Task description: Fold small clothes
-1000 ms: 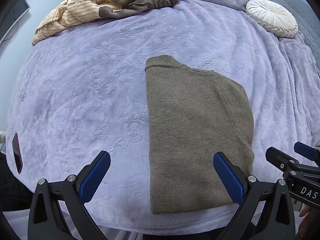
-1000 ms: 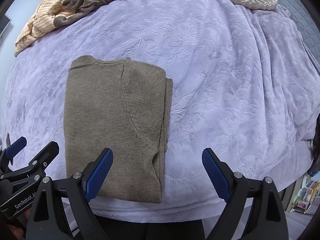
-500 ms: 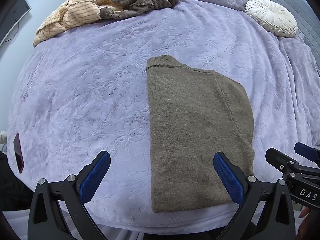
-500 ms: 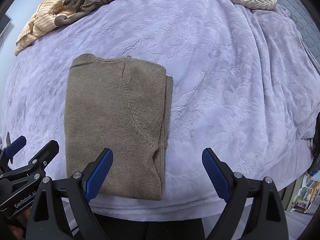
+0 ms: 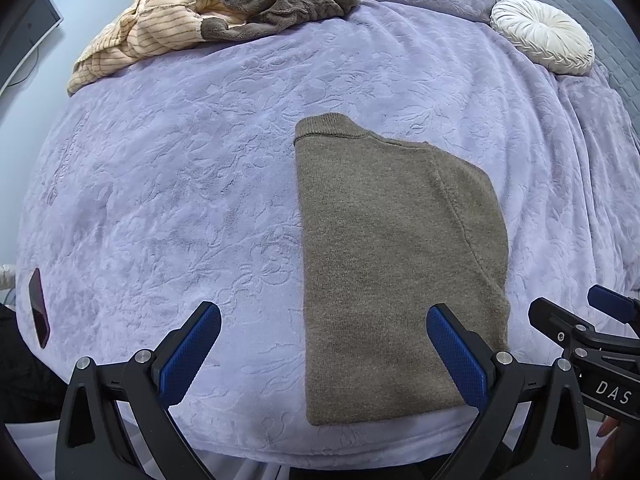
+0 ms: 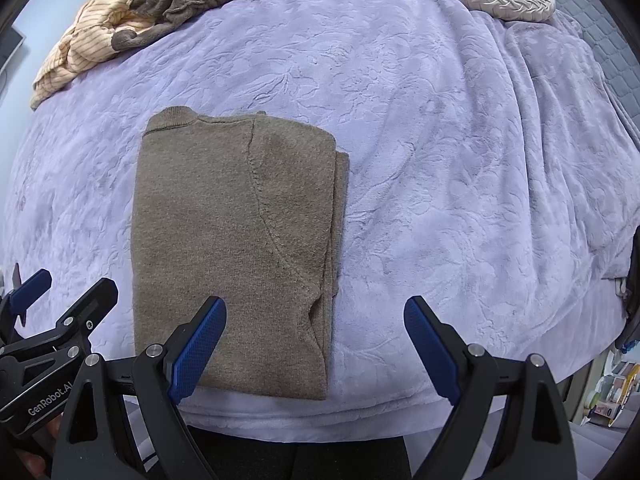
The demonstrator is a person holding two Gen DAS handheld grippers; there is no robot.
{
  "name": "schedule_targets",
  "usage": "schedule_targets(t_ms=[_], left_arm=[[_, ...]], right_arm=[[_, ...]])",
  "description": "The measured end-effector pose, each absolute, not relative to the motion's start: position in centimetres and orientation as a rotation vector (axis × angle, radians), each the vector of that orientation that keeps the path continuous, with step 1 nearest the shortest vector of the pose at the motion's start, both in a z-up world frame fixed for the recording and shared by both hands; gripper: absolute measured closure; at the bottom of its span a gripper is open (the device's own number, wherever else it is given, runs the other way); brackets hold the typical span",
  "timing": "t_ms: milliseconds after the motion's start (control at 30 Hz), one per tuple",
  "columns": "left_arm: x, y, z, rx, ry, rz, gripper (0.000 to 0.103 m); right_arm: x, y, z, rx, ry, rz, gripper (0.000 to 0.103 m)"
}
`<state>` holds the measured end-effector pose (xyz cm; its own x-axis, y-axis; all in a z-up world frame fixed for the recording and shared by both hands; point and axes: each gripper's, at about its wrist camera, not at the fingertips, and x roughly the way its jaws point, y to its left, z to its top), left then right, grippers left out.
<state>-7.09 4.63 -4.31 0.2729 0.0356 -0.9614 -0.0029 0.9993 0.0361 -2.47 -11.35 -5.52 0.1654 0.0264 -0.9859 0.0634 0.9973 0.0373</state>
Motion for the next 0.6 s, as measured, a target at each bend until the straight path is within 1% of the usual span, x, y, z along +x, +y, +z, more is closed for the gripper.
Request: schedule_targets(t_ms=[600], left_arm=[[-7.21,4.45,-3.79,0.004,1.262,0.023,0.0]], right_arm=[[-2.36,-10.9,-5.68,0.074,1.41,-0.024,0.011]])
